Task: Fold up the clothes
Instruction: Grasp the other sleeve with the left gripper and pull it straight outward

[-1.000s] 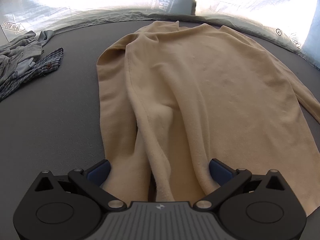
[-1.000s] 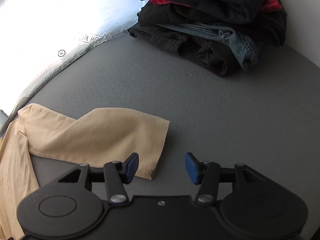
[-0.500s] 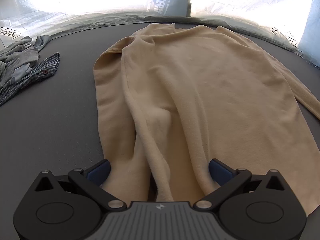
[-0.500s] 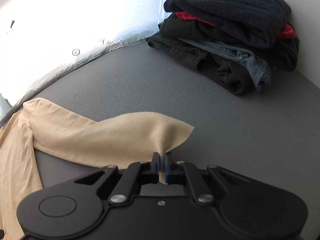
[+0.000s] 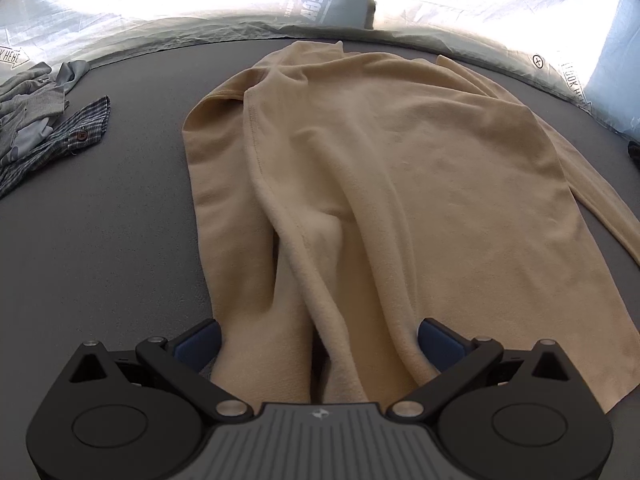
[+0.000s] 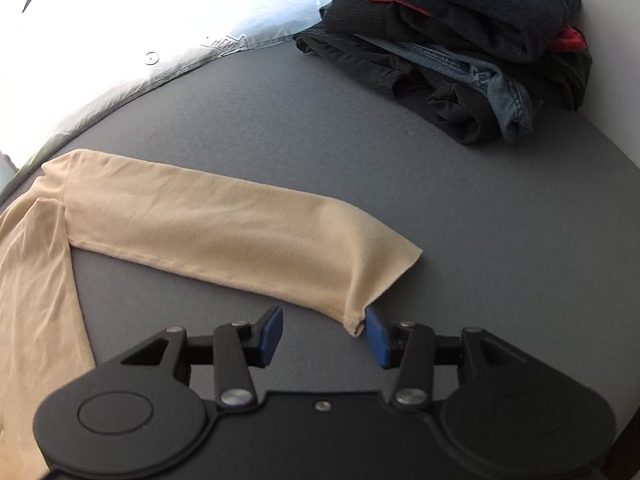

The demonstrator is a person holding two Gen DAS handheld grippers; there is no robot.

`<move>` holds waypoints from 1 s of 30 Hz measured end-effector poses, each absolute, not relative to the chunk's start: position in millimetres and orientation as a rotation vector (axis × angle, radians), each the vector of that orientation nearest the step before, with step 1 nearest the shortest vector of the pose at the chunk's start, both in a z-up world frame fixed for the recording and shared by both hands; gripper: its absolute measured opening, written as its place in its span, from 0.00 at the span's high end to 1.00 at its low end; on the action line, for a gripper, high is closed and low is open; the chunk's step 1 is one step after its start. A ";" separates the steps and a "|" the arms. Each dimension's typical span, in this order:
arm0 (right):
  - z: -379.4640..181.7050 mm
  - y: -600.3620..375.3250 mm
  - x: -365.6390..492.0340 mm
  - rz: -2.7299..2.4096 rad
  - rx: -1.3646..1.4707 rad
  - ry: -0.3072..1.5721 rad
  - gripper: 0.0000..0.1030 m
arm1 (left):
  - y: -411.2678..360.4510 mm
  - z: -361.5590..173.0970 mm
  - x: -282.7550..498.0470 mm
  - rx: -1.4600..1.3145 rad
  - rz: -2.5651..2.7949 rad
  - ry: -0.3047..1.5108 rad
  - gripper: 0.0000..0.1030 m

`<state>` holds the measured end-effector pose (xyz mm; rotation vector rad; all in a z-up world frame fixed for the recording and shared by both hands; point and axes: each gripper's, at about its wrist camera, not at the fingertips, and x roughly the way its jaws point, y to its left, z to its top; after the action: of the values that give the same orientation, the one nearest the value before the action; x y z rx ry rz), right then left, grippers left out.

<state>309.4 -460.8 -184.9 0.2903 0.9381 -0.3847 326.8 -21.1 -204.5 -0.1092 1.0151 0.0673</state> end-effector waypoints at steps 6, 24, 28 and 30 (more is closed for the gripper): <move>-181.4 -420.8 311.0 -0.261 0.300 0.939 0.33 | 9.9 -178.2 292.4 -0.158 0.105 0.892 0.00; -198.6 -338.7 303.2 -0.240 0.260 0.980 0.29 | 44.6 -204.2 333.5 -0.193 -0.061 0.911 0.51; -201.2 -327.3 306.3 -0.262 0.200 0.992 0.26 | 46.6 -204.3 337.8 -0.107 -0.065 0.901 0.92; -201.7 -324.6 305.4 -0.269 0.201 0.989 0.24 | 56.9 -198.1 337.6 -0.090 -0.042 0.890 0.95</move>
<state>305.4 -324.6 -201.7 0.2015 0.9892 -0.2688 337.6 56.9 -198.1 -0.0896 0.8899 -0.0415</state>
